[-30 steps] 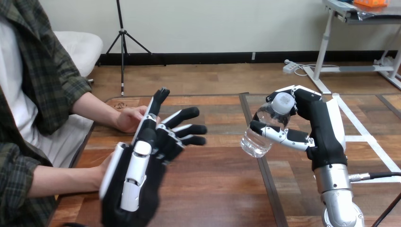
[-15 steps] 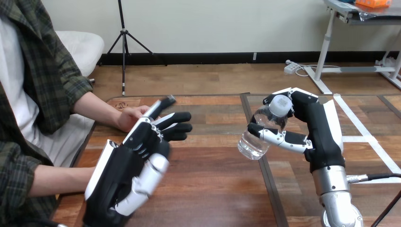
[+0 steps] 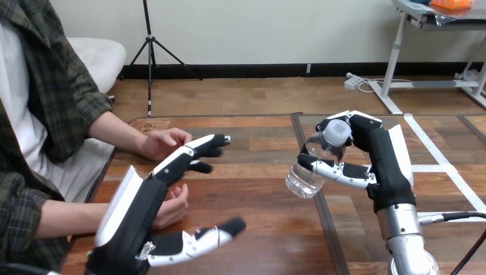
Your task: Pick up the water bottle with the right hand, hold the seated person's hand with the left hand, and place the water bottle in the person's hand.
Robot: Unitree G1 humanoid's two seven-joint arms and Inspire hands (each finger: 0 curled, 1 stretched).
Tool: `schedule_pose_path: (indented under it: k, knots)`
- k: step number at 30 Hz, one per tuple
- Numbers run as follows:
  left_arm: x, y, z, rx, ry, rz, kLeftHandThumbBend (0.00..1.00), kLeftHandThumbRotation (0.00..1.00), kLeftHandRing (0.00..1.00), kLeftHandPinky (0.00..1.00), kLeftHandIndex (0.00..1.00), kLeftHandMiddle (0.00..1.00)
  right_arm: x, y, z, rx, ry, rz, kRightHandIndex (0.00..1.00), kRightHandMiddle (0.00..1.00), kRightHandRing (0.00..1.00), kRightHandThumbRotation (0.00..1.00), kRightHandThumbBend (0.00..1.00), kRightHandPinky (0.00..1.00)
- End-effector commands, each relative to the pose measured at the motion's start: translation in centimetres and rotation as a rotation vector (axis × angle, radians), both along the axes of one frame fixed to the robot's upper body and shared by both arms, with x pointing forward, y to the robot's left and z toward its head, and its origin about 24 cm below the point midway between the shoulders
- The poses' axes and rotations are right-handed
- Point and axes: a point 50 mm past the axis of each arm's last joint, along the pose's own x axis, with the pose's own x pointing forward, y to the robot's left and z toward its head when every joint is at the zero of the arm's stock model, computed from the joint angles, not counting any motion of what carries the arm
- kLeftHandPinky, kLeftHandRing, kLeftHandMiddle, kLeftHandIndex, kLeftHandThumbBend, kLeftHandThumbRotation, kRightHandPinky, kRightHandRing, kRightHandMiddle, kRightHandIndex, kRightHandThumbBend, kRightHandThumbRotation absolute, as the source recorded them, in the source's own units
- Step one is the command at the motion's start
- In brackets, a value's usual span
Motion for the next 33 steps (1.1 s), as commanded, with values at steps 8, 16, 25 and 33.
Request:
schedule_pose_path:
  k: [8, 16, 25, 33]
  knots:
    - [-0.1, 1.4, 2.1, 0.34, -0.128, 0.214, 0.98, 0.0, 0.81, 0.69, 0.78, 0.85, 1.3, 0.8, 2.7, 0.048, -0.125, 0.021, 0.48, 0.48, 0.44, 0.0, 0.75, 0.38]
    - [0.5, 2.2, 1.7, 0.493, -0.133, 0.292, 1.0, 0.0, 0.81, 0.71, 0.76, 0.84, 1.3, 0.8, 2.7, 0.045, -0.122, 0.027, 0.48, 0.48, 0.43, 0.0, 0.75, 0.38]
    - [1.2, 3.2, 1.2, 0.658, -0.133, 0.377, 1.0, 0.0, 0.79, 0.71, 0.75, 0.82, 1.3, 1.0, 2.7, 0.058, -0.116, 0.037, 0.48, 0.48, 0.43, 0.0, 0.75, 0.38]
    - [1.7, 3.7, 0.8, 0.798, -0.106, 0.442, 1.0, 0.02, 0.78, 0.71, 0.75, 0.8, 1.3, 1.0, 2.6, 0.05, -0.114, 0.04, 0.48, 0.48, 0.42, 0.0, 0.74, 0.38]
